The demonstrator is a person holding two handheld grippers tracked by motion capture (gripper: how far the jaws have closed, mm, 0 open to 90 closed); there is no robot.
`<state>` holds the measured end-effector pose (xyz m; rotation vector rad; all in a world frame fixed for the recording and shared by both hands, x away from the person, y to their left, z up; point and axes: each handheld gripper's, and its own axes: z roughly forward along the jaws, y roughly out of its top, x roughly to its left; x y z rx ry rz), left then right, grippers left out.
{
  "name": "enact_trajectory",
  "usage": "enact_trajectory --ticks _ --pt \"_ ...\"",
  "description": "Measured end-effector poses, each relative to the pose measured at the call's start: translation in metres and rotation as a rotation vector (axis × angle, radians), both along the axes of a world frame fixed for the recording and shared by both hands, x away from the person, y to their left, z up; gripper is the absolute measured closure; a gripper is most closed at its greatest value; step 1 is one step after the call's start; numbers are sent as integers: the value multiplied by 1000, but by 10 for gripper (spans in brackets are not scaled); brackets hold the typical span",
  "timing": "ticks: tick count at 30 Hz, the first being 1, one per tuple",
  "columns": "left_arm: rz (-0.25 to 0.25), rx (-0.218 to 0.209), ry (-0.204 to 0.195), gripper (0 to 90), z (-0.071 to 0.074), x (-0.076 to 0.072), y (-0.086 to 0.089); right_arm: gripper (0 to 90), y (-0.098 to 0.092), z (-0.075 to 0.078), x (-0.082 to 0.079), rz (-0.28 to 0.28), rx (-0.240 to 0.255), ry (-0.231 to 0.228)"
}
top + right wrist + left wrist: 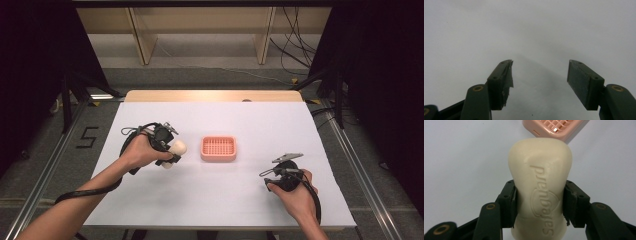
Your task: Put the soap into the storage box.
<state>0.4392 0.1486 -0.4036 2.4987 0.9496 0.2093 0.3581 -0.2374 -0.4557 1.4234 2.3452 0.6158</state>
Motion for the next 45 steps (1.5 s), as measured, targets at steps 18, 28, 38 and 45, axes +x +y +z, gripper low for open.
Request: enact_trajectory --ticks 18,28,38,45 --pt "-45 18 -16 496 3 5 -10 375 2 0 0 -5 2 -17" --pt "-96 44 -23 497 4 10 -18 374 1 0 0 0 -5 -20" --pt "-117 40 -41 497 5 14 -27 370 -1 1 -1 -14 -6 -26" --pt "-125 46 -44 497 3 17 -31 369 -2 2 -2 -14 -11 -32"
